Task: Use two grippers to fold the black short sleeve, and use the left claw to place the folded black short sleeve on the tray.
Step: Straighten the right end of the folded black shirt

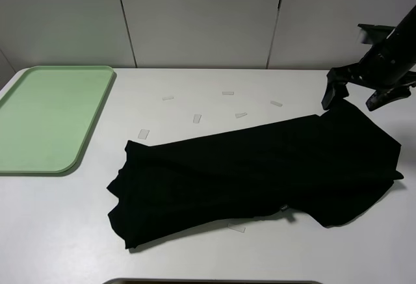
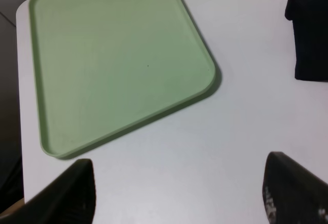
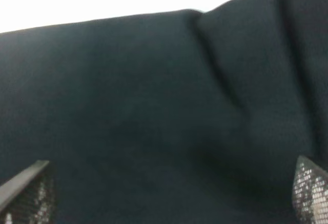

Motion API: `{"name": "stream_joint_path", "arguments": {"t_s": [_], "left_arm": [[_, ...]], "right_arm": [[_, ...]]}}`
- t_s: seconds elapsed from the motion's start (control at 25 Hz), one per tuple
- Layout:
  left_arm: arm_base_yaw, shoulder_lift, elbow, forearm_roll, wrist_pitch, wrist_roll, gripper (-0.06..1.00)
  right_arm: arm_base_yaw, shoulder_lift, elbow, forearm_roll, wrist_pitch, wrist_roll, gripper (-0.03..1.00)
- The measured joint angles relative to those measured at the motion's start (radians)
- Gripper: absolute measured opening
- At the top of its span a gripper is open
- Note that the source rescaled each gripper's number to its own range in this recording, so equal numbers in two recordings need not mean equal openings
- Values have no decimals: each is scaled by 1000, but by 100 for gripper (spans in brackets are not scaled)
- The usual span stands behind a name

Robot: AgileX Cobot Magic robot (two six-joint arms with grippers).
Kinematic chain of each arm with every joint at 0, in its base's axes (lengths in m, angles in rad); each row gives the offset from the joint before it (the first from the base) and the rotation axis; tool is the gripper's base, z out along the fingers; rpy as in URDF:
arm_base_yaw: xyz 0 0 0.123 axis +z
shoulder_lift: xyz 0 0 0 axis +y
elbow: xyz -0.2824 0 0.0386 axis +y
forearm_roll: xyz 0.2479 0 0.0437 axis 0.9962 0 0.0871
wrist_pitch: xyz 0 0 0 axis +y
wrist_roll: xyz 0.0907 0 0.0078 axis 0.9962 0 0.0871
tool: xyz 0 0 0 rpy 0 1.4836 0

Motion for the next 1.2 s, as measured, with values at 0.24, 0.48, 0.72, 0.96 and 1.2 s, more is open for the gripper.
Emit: {"name": "stream_joint_path", "arguments": {"t_s": [0.24,0.48,0.72,0.96,1.2], "left_arm": [[0,0,0,0,0,0,66],[0,0,0,1,0,0,66],[0,0,0,1,2,0,66],[0,0,0,1,2,0,66],[0,0,0,1,2,0,66]], "right_arm": [[-80,58,-110,15,59,-107,100],[-97,161,-208,23,182,-229,100],[-111,255,-249,29,229,-261,100],[-157,305,-260,24,221,-275,100],[-192,332,-261,-2,182,-279,100]]}}
